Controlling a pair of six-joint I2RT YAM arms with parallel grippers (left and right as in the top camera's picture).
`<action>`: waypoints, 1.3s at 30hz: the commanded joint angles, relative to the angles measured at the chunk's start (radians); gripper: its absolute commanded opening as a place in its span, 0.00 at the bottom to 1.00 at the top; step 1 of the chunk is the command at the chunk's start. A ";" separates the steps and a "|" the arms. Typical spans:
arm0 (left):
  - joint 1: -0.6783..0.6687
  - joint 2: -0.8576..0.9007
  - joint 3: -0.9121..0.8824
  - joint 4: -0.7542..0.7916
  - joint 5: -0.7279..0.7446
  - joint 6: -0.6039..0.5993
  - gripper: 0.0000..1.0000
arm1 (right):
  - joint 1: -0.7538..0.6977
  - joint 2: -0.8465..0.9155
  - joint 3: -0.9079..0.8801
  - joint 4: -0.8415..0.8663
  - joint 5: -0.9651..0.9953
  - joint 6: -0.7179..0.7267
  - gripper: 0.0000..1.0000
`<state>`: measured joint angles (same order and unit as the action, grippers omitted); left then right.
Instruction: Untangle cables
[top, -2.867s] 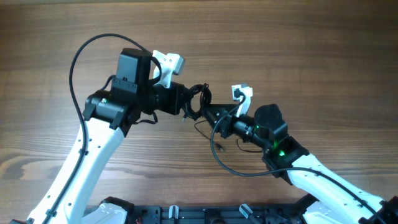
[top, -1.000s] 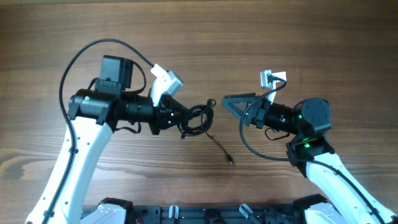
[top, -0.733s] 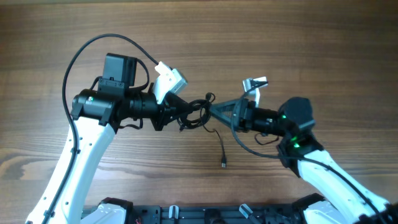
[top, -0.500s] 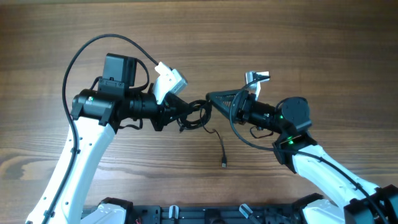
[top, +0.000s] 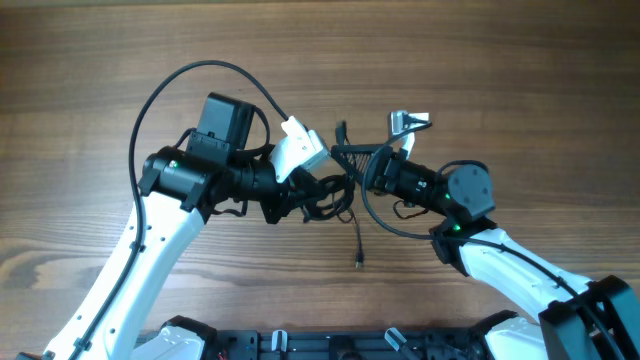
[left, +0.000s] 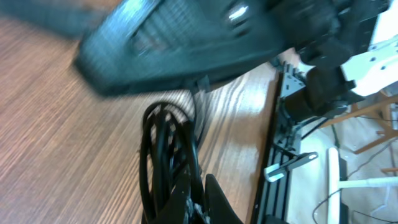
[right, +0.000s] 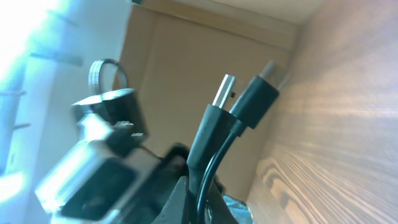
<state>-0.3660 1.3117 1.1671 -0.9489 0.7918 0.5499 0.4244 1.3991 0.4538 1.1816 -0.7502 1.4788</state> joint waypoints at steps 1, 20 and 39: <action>-0.005 0.002 0.003 -0.005 -0.086 0.005 0.04 | -0.067 0.005 0.011 0.117 -0.018 -0.069 0.04; 0.197 0.005 0.003 0.357 -0.415 -0.838 0.04 | 0.010 0.005 0.010 -0.511 0.082 -0.329 0.40; 0.200 0.005 0.003 0.246 -0.002 -0.113 0.04 | -0.046 -0.034 0.011 -0.304 0.050 -0.787 1.00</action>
<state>-0.1699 1.3148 1.1652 -0.6796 0.7254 0.4168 0.3523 1.3636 0.4583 0.9554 -0.8417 1.0336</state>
